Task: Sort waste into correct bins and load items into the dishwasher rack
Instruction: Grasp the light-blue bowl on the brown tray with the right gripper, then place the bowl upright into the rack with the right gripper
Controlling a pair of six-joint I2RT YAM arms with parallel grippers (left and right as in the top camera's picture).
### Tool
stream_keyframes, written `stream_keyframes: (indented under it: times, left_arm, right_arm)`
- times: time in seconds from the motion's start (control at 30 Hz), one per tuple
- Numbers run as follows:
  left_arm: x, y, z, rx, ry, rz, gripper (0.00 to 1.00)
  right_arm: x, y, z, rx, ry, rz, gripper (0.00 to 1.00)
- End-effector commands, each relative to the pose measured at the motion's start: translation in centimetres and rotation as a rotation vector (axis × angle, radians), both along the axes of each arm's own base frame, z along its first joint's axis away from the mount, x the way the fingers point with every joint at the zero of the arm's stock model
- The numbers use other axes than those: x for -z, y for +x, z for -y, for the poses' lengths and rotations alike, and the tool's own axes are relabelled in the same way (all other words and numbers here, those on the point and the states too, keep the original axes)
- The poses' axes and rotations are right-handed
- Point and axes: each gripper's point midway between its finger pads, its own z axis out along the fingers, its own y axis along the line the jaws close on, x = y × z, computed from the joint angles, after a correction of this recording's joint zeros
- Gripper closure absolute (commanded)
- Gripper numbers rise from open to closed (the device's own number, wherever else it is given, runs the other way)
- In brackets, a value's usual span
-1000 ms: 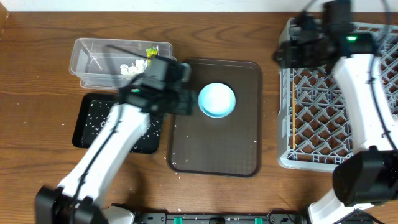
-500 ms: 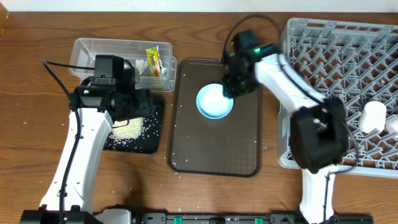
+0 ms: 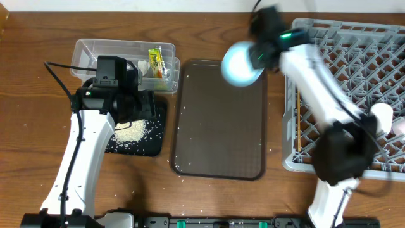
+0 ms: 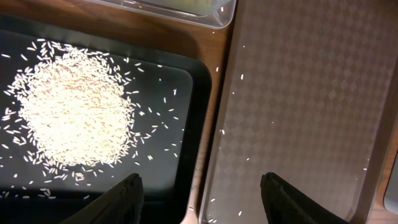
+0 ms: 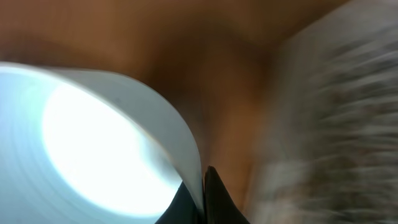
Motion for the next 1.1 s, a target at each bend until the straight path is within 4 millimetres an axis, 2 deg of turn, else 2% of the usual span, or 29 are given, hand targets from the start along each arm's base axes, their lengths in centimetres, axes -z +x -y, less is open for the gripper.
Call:
stream_keyframes:
  times: [0.0,0.07,0.2,0.27,0.33,0.47,0.63,0.77,1.07]
  left_arm:
    - [-0.4,0.1,-0.3,-0.01,0.008,0.009,0.36]
    - [-0.4,0.1,-0.3,-0.01,0.008,0.009,0.36]
    - [-0.4,0.1,-0.3,-0.01,0.008,0.009,0.36]
    - [-0.4,0.1,-0.3,-0.01,0.008,0.009,0.36]
    - [-0.4,0.1,-0.3,-0.01,0.008,0.009,0.36]
    - [-0.4,0.1,-0.3,-0.01,0.008,0.009,0.36]
    - [-0.4,0.1,-0.3,-0.01,0.007,0.008,0.36]
    - [-0.4,0.1,-0.3,-0.01,0.007,0.008,0.36]
    - [-0.4,0.1,-0.3,-0.014,0.006,0.007,0.36]
  right_arm:
    - [-8.4,0.6,9.7,0.238,-0.29,0.218,0.99]
    - [-10.7,0.1,15.5,0.419,-0.473,0.268,0.99]
    - [-13.3,-2.5,24.2,0.776,-0.75,0.307,0.99]
    - [-13.2,-3.6,27.1,0.891,-0.836,0.294,0.99]
    - [-11.8,-3.9,29.3,0.937,-0.869,0.256,0.99]
    - [-8.7,-4.0,32.3,0.975,-0.896,0.182,0.99]
    - [-5.4,-3.8,34.7,0.997,-0.921,0.114,0.99]
    - [-3.2,-3.4,35.3,0.982,-0.926,0.07,0.99]
    - [1.3,-2.9,34.9,0.936,-0.917,-0.01,0.99]
